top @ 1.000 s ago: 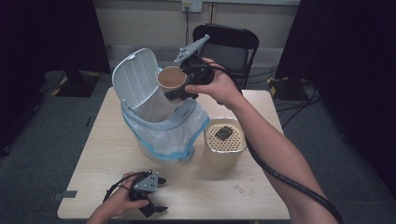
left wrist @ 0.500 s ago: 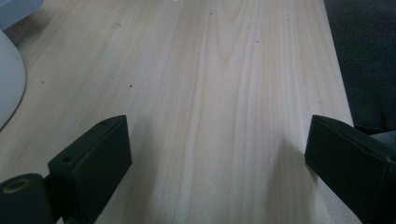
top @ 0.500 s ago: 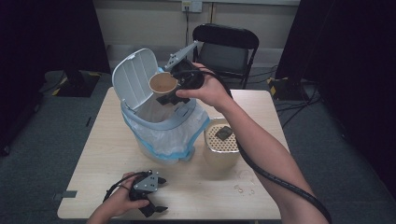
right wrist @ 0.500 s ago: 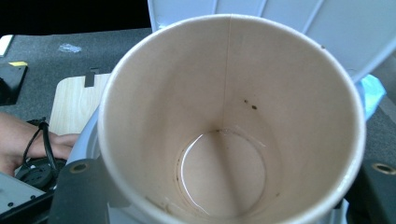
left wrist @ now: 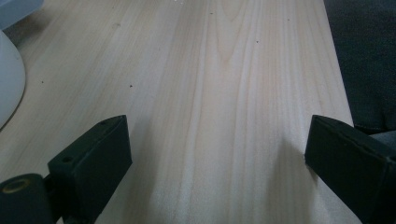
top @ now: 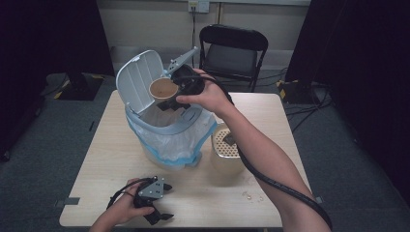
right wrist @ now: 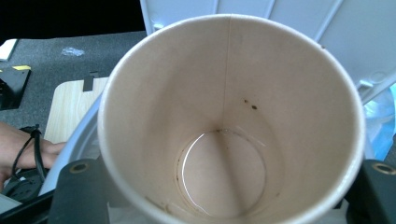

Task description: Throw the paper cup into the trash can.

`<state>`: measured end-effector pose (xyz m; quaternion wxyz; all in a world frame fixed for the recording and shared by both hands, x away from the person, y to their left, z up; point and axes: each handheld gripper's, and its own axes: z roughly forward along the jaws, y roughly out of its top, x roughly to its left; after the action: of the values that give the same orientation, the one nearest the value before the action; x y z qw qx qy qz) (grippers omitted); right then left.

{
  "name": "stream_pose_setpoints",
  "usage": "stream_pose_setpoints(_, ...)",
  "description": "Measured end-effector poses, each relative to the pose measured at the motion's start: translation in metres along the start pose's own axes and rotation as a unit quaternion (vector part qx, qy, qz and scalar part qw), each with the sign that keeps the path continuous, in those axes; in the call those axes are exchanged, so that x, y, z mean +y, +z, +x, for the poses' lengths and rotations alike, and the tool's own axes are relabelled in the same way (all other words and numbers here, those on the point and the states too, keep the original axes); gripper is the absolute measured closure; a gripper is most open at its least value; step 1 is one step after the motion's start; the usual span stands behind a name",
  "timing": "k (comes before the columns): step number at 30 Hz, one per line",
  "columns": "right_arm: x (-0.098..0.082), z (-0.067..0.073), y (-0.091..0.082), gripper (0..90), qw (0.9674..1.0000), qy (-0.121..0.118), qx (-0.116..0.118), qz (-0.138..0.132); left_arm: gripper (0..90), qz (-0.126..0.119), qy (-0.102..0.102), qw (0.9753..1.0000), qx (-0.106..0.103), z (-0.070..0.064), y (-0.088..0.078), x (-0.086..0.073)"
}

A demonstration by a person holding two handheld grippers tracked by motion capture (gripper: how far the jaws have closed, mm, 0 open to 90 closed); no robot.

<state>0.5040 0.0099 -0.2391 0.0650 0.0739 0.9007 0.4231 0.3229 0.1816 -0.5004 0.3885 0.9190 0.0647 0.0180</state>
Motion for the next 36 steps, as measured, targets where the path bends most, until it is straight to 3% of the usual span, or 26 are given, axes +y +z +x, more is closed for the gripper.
stream_pose_setpoints(10,-0.004,-0.004,0.011,26.7,0.9999,0.014,0.004,-0.002,6.5,-0.001,-0.001,1.0,0.002,0.0,0.0,0.0)
stream_pose_setpoints(12,-0.006,-0.004,0.014,21.5,0.9995,0.024,0.018,-0.003,6.2,0.0,-0.001,1.0,0.001,0.0,0.0,0.0)
stream_pose_setpoints(14,-0.007,-0.003,0.016,13.8,0.9998,0.018,0.004,0.0,6.2,0.0,-0.001,1.0,0.001,0.0,0.0,0.0)
stream_pose_setpoints(16,-0.008,-0.001,0.016,16.3,0.9996,0.026,0.008,0.004,6.2,-0.001,-0.001,1.0,0.002,0.0,0.0,0.0)
stream_pose_setpoints(28,-0.015,0.006,-0.011,15.0,0.9998,0.014,0.001,-0.015,6.2,0.0,0.001,1.0,0.003,0.0,0.0,0.0)
stream_pose_setpoints(36,-0.026,0.01,-0.031,14.8,0.9995,0.022,0.0,-0.024,6.2,-0.003,0.002,1.0,0.002,0.0,0.0,0.0)
